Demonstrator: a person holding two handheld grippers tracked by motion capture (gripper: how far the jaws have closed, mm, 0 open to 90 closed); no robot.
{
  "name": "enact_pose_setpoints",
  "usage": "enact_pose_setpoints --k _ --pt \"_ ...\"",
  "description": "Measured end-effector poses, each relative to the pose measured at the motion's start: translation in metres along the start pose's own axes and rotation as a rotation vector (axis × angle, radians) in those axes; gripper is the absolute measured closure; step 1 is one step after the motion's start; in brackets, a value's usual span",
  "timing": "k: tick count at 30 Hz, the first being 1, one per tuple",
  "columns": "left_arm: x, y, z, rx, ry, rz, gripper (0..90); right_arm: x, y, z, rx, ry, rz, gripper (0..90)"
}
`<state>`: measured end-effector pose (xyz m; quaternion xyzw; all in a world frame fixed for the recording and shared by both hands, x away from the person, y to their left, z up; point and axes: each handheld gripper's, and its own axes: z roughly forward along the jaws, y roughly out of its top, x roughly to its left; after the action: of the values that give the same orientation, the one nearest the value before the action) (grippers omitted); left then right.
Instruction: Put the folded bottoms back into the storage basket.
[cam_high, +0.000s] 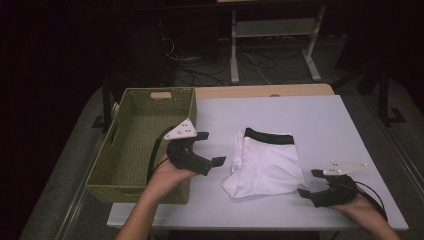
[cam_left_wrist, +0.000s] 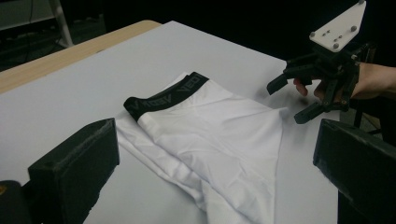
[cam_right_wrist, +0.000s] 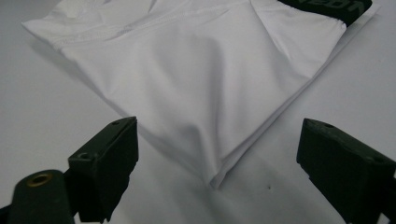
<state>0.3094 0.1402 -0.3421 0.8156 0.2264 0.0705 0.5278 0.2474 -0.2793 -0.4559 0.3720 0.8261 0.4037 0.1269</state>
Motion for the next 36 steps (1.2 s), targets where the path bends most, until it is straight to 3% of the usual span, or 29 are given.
enact_pose_setpoints --k 7,22,36 --pt "-0.010 0.007 0.017 0.020 -0.030 0.017 0.2 0.000 0.000 0.000 0.000 0.007 0.005 8.9" --pt "-0.026 0.010 0.052 0.049 -0.054 0.023 0.2 0.000 0.000 0.000 -0.005 0.004 0.008 6.0" --pt "-0.031 -0.005 0.085 0.077 -0.049 -0.003 0.2 0.001 -0.001 0.000 -0.010 0.000 -0.004 3.4"
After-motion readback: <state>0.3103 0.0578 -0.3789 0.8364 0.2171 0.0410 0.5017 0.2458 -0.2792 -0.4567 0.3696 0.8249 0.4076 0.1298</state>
